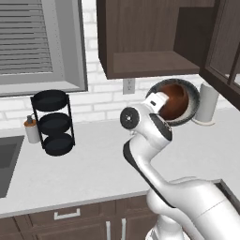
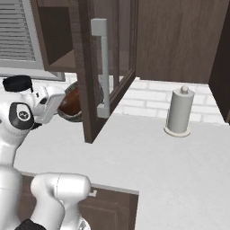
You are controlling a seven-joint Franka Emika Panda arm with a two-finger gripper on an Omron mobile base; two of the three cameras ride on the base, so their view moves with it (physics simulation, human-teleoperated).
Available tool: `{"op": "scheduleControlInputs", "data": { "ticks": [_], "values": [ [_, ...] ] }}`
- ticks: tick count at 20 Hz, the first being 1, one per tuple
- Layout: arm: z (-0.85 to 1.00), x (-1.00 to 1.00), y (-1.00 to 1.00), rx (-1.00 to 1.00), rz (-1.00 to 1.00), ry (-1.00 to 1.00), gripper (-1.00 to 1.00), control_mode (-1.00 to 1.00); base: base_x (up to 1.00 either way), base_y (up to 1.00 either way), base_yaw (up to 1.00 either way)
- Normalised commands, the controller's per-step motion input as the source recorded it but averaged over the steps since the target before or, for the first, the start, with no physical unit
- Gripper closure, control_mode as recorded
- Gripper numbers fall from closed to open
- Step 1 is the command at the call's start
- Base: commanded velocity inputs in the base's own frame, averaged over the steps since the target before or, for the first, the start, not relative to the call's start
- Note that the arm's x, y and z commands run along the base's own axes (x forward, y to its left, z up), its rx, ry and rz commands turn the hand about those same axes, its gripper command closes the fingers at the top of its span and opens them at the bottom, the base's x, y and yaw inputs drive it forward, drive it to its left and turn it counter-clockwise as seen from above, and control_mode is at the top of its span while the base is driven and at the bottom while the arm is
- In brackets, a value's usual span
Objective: Pick up the bowls on the counter and stack them on top of one another in the open cabinet. Place the smaller bowl on top of the larger bowl.
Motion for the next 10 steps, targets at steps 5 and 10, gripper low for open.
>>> {"op": "scheduleControlInputs", "data": {
  "ticks": [5,10],
  "values": [
    [1.0,0.0,0.17,-0.06,0.12,0.09,1.0,-1.0,0.0,0.0,0.0],
    [1.0,0.0,0.1,-0.04,0.17,0.13,1.0,-1.0,0.0,0.0,0.0]
  ]
}}
